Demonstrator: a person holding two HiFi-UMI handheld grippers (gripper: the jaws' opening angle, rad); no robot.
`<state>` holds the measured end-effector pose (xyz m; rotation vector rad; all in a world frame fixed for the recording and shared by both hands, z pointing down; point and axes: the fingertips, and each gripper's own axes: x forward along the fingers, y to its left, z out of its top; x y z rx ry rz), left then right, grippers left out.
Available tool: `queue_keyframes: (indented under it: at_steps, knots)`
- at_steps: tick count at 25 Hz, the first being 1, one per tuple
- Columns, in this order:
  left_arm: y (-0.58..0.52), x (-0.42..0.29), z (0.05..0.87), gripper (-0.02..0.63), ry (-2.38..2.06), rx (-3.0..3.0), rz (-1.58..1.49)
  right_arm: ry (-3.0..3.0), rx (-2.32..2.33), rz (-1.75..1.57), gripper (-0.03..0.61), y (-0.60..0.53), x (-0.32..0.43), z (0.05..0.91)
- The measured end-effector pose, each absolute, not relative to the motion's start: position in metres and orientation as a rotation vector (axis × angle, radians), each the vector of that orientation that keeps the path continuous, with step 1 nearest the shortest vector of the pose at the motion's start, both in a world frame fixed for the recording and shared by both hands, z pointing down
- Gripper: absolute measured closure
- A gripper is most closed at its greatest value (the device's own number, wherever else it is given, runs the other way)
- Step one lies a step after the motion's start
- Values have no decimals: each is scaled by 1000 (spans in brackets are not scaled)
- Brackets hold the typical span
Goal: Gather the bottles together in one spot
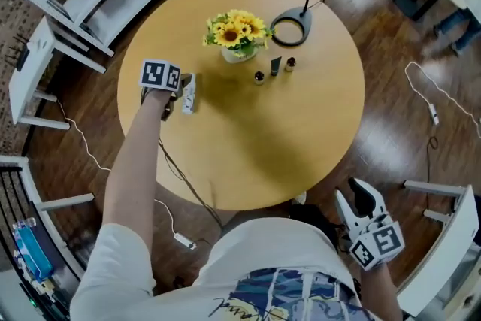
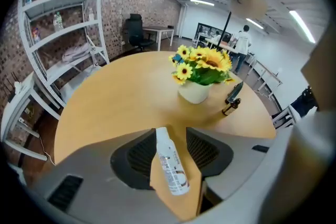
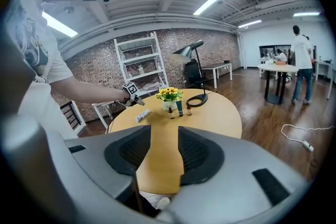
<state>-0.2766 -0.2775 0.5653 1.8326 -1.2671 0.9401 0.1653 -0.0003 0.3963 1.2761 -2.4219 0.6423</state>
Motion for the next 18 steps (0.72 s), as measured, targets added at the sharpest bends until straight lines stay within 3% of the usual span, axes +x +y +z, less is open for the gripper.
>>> queue_keyframes:
  at_steps: [13,18]
  knots:
    - [-307,-278,663,433,-1071,1641,1200,-2335,1314,715,388,-3,170,425]
    - [-309,-270,662,482,-1053,1666,1202,-2329,1328,700,388,-9,178,424]
